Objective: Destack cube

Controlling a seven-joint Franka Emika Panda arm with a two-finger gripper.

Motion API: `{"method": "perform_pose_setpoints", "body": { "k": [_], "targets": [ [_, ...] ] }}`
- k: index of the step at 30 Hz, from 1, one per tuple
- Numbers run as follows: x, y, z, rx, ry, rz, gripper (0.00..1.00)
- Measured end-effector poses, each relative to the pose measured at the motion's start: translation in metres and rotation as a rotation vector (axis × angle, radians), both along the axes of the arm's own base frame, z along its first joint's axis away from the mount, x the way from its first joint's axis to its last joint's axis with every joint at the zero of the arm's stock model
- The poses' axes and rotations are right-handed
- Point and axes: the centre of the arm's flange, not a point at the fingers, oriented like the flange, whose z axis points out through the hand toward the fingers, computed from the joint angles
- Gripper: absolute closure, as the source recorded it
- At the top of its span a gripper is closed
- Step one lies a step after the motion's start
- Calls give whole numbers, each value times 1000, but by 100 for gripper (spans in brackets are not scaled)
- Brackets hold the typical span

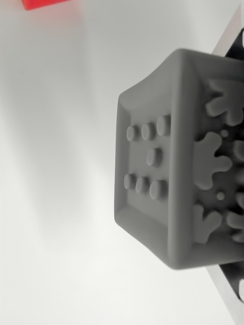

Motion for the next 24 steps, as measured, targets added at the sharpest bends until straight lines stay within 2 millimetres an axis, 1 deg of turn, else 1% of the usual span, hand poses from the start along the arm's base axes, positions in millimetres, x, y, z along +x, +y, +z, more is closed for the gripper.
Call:
{"method": "perform_pose_setpoints", "body": {
  "k": [24],
  "targets": [
    [-1,48,-5,-1,1,-115,100]
  ]
}}
